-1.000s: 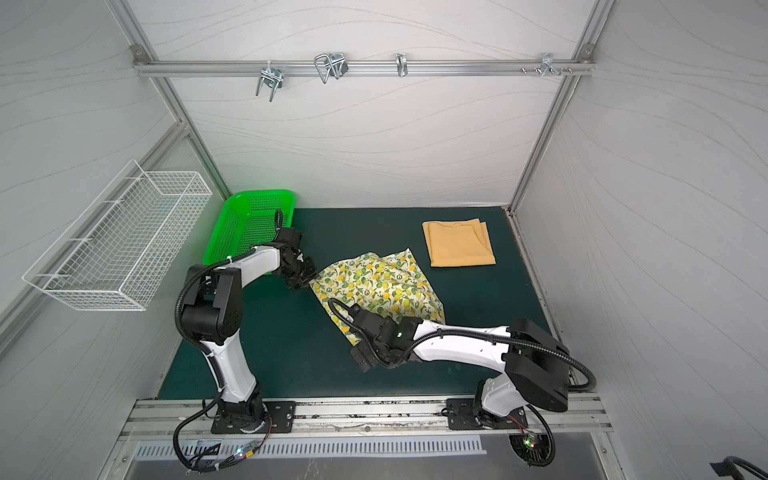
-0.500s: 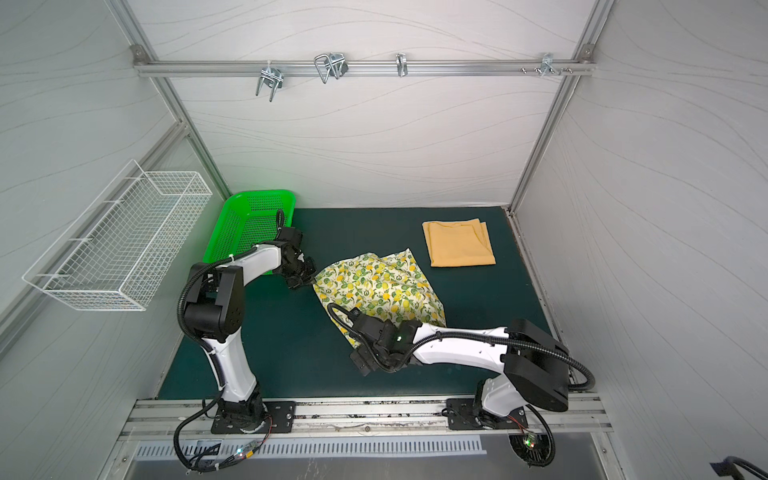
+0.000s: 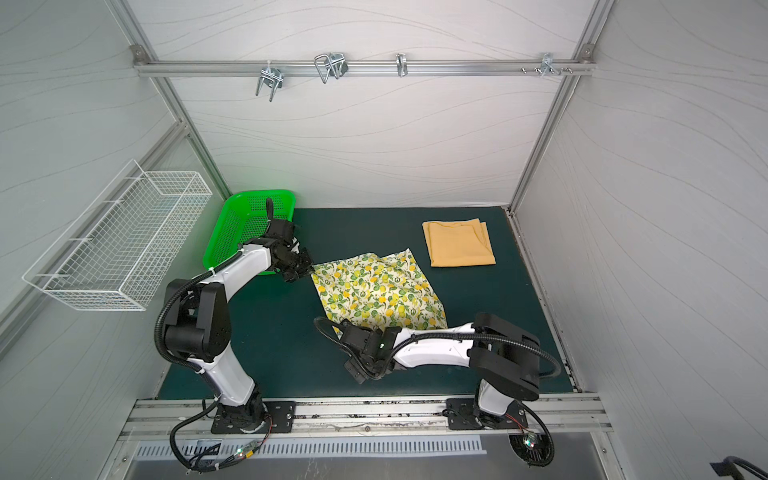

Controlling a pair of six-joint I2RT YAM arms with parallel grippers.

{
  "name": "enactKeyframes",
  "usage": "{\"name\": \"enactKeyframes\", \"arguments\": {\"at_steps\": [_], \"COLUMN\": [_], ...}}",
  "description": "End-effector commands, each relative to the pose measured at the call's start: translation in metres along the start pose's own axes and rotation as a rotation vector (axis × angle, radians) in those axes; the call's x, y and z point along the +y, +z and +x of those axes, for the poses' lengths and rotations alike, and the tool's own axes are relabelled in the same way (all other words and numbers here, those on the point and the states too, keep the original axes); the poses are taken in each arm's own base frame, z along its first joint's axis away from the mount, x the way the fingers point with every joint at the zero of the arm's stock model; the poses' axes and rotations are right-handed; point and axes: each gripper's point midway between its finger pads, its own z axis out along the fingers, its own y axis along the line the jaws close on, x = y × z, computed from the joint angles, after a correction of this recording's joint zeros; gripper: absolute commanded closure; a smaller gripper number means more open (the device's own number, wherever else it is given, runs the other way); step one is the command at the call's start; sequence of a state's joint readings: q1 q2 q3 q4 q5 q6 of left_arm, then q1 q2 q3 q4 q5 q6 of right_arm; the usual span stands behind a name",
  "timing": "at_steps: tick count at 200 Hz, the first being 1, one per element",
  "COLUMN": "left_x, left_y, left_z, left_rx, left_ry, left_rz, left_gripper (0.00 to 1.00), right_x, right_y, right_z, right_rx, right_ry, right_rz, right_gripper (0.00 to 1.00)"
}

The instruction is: Fold and stack the skirts

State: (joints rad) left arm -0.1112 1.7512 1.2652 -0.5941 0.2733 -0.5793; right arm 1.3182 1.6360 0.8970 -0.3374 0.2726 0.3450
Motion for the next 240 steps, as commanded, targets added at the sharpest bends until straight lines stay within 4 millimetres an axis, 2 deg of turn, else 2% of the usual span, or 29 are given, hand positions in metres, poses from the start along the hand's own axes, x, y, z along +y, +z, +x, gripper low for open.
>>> {"name": "enactKeyframes", "arguments": {"at_steps": [1, 30, 96, 132, 185, 222, 240], "left_x": [-0.009, -0.011, -0.012, -0.015, -0.018, -0.02, -0.021], "left_y": [-0.013, -0.016, -0.017, -0.02, -0.025, -0.027, -0.029], "left_z": [-0.003, -0.004, -0.004, -0.006, -0.007, -0.008, -0.008], "left_rx": [-0.018, -0.024, -0.025, -0.028, -0.036, -0.042, -0.044], "left_ry": [-0.002, 0.001, 0.006, 0.007, 0.013, 0.015, 0.017], "left_rz": [0.034, 0.043, 0.044, 0.048, 0.061, 0.066, 0.067], "left_gripper": [1.0, 1.0, 1.0, 1.0, 1.0, 1.0, 1.0], "right_x": [0.005, 0.013, 0.038, 0.045, 0.039, 0.031, 0.028], "right_y": [0.006, 0.015, 0.008, 0.022, 0.036, 0.043, 0.045], "right_z": [-0.008, -0.007, -0.018, -0.012, 0.002, 0.012, 0.017], "right_rx": [-0.009, 0.016, -0.024, 0.019, 0.07, 0.106, 0.114], "right_ry": [-0.001, -0.01, -0.058, -0.046, -0.02, 0.007, 0.017], "right_rz": [0.005, -0.022, -0.059, -0.065, -0.036, -0.014, -0.008], "right_gripper": [0.14, 0.23, 0.23, 0.34, 0.46, 0.63, 0.75]}}
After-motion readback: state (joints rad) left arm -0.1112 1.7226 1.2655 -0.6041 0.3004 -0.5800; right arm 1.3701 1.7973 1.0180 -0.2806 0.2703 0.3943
